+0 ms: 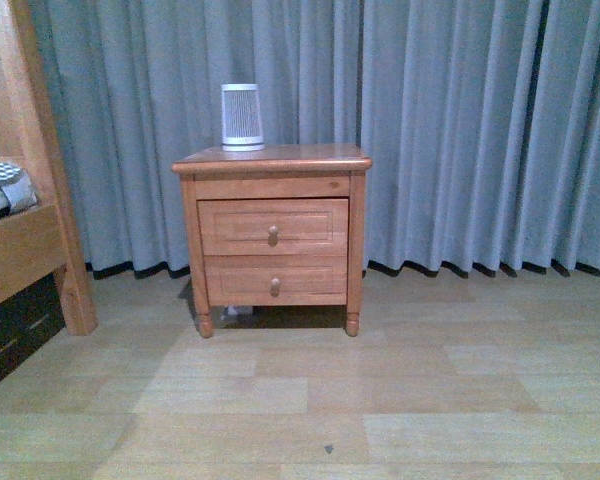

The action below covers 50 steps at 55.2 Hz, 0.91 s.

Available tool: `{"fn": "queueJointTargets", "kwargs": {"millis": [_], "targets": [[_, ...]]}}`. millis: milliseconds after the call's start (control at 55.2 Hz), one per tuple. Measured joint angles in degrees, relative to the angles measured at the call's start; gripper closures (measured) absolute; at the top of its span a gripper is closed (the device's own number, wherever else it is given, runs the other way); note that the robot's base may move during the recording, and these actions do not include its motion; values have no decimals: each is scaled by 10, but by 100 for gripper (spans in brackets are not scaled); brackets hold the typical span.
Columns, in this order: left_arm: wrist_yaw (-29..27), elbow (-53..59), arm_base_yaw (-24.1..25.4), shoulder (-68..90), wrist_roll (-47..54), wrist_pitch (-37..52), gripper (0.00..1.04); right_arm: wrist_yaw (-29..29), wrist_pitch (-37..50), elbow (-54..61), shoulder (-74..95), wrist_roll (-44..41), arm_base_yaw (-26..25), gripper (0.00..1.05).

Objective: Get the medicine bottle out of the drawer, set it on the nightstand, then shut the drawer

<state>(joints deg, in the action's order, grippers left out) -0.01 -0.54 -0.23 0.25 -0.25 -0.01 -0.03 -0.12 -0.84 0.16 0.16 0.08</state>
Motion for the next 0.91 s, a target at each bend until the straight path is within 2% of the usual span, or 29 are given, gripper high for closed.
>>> {"fn": "queueJointTargets", "kwargs": {"millis": [906], "targets": [[0,0,0,0,0,0,7,0,0,0,0,0,0,0]]}}
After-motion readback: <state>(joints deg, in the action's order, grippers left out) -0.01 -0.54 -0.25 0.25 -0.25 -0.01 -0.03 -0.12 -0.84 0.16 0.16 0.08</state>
